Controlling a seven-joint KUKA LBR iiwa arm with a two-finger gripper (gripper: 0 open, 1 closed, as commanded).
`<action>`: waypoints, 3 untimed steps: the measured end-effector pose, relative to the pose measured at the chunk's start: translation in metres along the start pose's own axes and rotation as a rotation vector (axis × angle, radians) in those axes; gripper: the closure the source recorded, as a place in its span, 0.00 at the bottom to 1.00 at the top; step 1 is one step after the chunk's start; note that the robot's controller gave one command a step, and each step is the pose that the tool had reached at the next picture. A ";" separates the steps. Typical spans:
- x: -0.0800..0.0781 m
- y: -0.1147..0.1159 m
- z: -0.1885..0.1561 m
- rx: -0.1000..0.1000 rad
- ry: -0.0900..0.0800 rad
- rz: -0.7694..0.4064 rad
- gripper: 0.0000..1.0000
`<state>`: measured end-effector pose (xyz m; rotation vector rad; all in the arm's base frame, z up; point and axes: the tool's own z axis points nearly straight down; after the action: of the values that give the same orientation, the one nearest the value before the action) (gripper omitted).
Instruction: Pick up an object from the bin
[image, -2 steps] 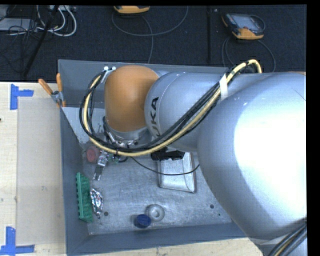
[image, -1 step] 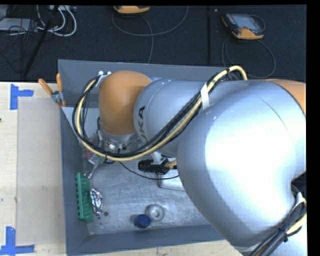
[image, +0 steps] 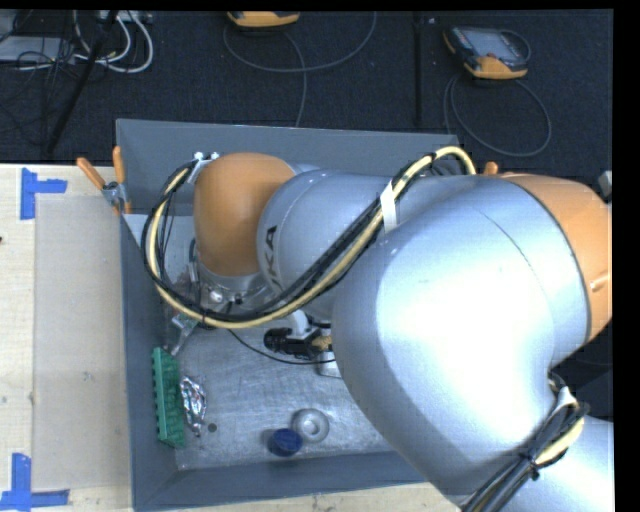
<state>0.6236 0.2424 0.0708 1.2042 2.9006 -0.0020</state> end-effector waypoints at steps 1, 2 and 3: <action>0.000 0.000 0.000 0.001 0.001 0.000 0.00; -0.001 0.001 -0.002 -0.004 -0.002 0.000 1.00; -0.001 0.001 -0.004 0.000 0.001 -0.001 1.00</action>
Offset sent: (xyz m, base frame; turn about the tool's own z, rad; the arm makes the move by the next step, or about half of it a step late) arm 0.0000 0.0000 0.0000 0.0000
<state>0.6253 0.2424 0.0748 1.2035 2.9016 -0.0019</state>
